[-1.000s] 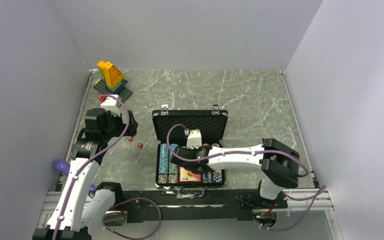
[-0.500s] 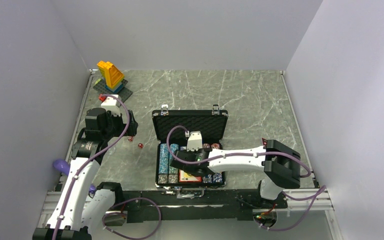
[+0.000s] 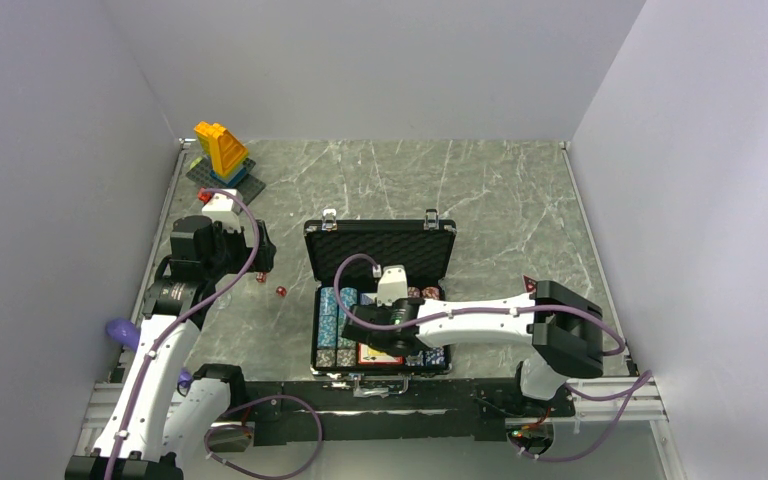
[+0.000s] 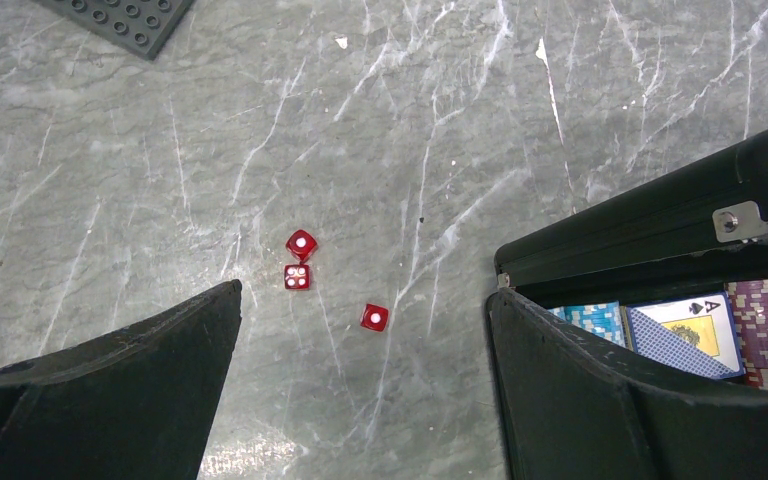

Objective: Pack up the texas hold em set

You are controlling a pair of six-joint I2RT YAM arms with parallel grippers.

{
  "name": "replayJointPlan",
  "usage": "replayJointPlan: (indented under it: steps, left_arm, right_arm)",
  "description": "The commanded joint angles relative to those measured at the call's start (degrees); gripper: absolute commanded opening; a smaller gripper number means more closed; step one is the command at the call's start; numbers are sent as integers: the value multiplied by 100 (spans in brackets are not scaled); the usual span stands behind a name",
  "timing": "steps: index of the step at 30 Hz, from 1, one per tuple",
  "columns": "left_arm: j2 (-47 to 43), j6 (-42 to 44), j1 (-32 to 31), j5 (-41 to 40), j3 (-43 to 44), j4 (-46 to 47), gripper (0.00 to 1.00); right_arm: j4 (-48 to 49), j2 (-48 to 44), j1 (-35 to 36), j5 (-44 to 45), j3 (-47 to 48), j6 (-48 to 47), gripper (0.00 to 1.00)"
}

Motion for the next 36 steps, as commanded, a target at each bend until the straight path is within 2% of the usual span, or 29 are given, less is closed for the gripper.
replayJointPlan:
  steps: [1,6,12,20,28,36]
  left_arm:
    - [12,-25,-12,20,88,188,99]
    - [-3,-24,-12,24,88,185,99]
    - [47,-55,-12,70,62,227,99]
    - [479,-84,27,-287,101,129,99]
    - [1569,-81,81,-602,256,27,96]
    - [2901,-143,257,-604,499,-29,81]
  right_arm:
    - [-288,-313,18,195,299,81,17]
    - [-79,-377,-116,63,315,-79,28]
    - [227,-531,-368,-49,239,-331,34]
    - [689,-1348,-641,-11,10,-1228,46]
    - [1652,-2508,-1173,-420,-598,-2159,50]
    - [2440,-2975,-1309,-662,-1027,-2632,50]
